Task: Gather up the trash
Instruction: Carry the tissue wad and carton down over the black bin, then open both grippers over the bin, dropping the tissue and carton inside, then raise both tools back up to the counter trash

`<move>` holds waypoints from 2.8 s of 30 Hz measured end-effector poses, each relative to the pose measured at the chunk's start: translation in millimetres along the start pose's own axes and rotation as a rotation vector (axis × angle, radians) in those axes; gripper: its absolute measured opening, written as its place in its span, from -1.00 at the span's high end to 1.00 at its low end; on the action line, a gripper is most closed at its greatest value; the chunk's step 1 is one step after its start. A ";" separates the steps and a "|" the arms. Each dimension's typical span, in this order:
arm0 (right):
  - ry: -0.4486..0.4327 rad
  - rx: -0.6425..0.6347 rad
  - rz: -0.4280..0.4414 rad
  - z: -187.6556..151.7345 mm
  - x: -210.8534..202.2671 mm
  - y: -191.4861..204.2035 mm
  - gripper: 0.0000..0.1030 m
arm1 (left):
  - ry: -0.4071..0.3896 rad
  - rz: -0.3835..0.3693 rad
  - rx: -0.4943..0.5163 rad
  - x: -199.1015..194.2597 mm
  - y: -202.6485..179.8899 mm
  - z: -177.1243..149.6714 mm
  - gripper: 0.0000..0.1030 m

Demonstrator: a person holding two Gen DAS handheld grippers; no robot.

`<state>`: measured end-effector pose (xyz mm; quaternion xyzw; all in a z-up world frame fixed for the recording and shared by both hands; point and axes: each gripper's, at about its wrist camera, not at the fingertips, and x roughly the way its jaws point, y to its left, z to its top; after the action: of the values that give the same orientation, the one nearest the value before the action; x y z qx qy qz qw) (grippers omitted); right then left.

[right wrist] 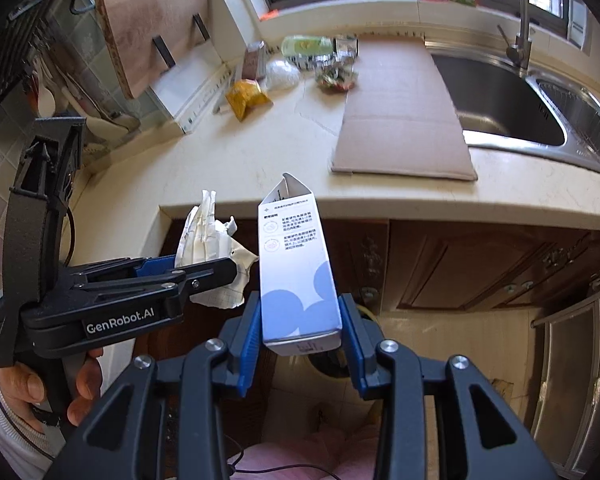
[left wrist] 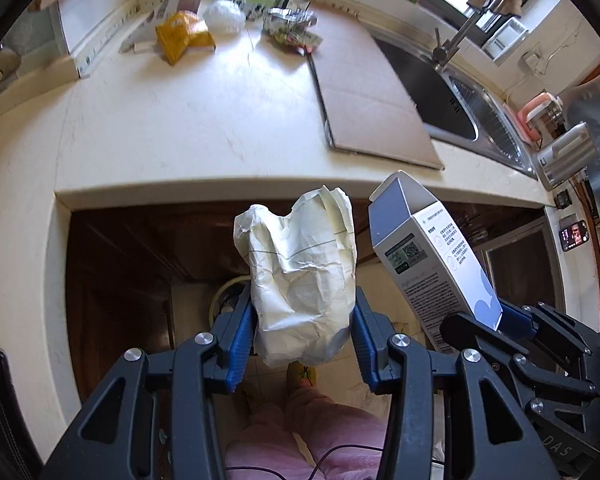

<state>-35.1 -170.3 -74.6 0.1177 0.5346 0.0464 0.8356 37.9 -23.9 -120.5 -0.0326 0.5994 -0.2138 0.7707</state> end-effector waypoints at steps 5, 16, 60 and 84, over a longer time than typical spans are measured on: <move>0.110 -0.012 0.019 -18.2 42.7 -18.8 0.28 | 0.053 0.033 -0.039 51.0 7.6 -18.6 0.17; 0.366 0.021 -0.002 -81.3 189.9 -73.2 0.28 | 0.176 0.058 -0.192 198.7 63.2 -76.7 0.16; 0.385 0.240 0.026 -119.8 297.5 -109.5 0.12 | 0.130 0.179 -0.119 265.4 88.5 -90.2 -0.83; 0.117 0.176 0.018 -25.0 79.6 -47.2 0.12 | -0.087 0.190 0.007 22.7 16.7 -30.7 -0.83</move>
<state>-26.2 -196.1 -166.4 0.1925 0.5833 0.0138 0.7890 18.3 -10.8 -154.9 0.0178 0.5652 -0.1400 0.8128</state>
